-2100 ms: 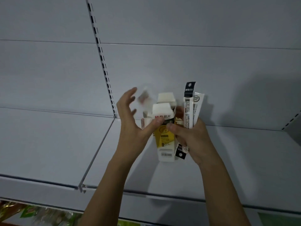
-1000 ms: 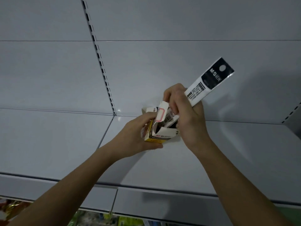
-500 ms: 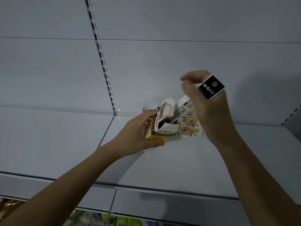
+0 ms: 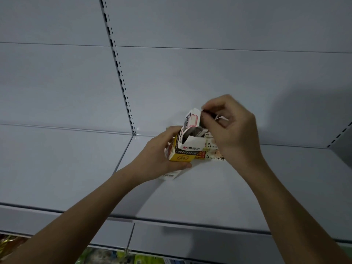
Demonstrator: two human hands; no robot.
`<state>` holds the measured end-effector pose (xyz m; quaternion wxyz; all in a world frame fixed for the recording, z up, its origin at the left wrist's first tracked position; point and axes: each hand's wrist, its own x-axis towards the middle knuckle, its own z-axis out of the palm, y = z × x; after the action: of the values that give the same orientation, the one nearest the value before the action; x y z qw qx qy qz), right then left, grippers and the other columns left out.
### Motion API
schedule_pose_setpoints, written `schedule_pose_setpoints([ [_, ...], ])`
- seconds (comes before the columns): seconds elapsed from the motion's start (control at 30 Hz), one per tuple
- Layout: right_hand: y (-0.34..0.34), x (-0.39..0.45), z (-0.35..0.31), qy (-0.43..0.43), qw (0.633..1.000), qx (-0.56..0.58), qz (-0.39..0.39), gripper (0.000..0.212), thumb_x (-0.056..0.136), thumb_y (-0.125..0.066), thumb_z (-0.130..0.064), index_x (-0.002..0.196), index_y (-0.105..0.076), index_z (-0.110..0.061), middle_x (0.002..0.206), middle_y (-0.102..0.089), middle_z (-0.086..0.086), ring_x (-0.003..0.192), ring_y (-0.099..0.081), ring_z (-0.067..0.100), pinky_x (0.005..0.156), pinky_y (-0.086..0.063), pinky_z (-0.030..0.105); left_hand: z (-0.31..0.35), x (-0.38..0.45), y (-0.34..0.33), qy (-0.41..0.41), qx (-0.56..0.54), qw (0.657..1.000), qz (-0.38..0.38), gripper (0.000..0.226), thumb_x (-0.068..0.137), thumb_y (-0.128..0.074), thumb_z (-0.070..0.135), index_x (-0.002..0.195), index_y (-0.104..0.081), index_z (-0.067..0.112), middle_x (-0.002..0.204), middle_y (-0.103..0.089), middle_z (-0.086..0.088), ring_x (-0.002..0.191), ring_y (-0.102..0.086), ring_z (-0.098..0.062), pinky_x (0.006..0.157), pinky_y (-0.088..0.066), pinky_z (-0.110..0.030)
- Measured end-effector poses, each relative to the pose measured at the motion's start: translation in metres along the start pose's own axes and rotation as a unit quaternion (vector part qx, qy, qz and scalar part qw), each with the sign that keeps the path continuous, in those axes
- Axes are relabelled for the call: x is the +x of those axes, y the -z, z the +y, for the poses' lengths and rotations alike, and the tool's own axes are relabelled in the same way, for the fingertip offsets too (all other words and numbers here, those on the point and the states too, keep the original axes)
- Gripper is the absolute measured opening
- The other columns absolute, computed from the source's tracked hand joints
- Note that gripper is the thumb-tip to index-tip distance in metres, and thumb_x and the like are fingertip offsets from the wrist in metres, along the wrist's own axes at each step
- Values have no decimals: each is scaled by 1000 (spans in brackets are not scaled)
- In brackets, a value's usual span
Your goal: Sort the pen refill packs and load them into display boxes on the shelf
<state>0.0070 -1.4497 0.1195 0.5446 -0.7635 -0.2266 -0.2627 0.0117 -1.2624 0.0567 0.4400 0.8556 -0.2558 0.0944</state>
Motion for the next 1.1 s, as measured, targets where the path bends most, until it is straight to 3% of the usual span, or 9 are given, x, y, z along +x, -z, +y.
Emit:
schedule_pose_setpoints([
  [0.13, -9, 1, 13, -57, 995, -19, -74, 18, 83, -76, -17, 72, -68, -27, 81, -64, -13, 80, -61, 3, 68, -45, 14, 0, 1, -2, 22, -11, 1000, 4, 66, 70, -89, 23, 124, -52, 32, 113, -64, 16, 102, -61, -1, 82, -48, -15],
  [0.23, -4, 5, 20, 21, 993, -104, -61, 19, 92, -63, -33, 81, -75, -23, 92, -56, -15, 95, -49, 4, 75, -37, 12, 0, 2, 2, 16, -18, 1000, 10, 72, 70, -88, 24, 127, -46, 38, 114, -62, 21, 105, -61, -9, 86, -50, -24],
  [0.37, -13, 2, 19, -15, 987, -88, -135, 11, 92, -65, -32, 85, -73, -32, 91, -53, -13, 95, -46, 5, 78, -35, 9, 2, 4, 2, 28, -35, 999, 6, 74, 70, -88, 23, 130, -46, 31, 110, -64, 21, 104, -64, -9, 86, -55, -34],
  [0.47, -15, 3, 18, -39, 994, -24, -97, 8, 91, -63, -42, 99, -64, -44, 103, -52, -17, 100, -53, 4, 80, -45, 15, 6, 6, 3, 29, -72, 997, 22, 74, 69, -89, 19, 130, -48, 23, 111, -64, 18, 105, -64, -6, 82, -56, -27],
  [0.6, -13, -6, 28, -135, 964, 117, -197, 64, 73, -69, -64, 128, -39, -58, 128, -50, -24, 117, -53, -3, 87, -52, 21, 11, 11, 7, 35, -187, 978, 86, 53, 69, -86, 4, 116, -60, 4, 106, -72, -8, 99, -71, -23, 80, -60, -42],
  [0.7, -16, -19, 40, -171, 936, 116, -286, 83, 78, -82, -27, 140, -32, -47, 128, -58, -18, 111, -61, 1, 85, -55, 26, 18, 14, 6, 25, -256, 960, 109, 47, 73, -79, 2, 115, -60, -1, 105, -72, -14, 97, -71, -27, 79, -59, -36],
  [0.83, -4, -22, 51, -192, 936, 52, -290, 66, 79, -82, -21, 128, -44, -45, 116, -64, -21, 107, -63, 1, 91, -56, 33, 15, 9, -1, 54, -319, 940, 113, 58, 83, -76, 18, 132, -47, 3, 117, -67, -16, 107, -66, -32, 82, -57, -35],
  [0.93, 9, -25, 55, -225, 905, -64, -354, 66, 81, -81, -26, 129, -40, -46, 114, -58, -28, 110, -61, 7, 94, -54, 42, 0, 4, 0, 117, -328, 919, 185, 65, 80, -75, 31, 134, -38, 33, 112, -66, 4, 109, -65, -24, 82, -57, -38],
  [1.1, 26, -31, 65, -221, 822, -265, -453, 77, 79, -80, -22, 140, -35, -34, 133, -52, -11, 111, -57, 18, 93, -52, 41, -18, -8, -17, 143, -121, 982, 19, 13, 91, -67, 24, 104, -64, 25, 95, -66, -6, 81, -64, -21, 71, -51, -28],
])
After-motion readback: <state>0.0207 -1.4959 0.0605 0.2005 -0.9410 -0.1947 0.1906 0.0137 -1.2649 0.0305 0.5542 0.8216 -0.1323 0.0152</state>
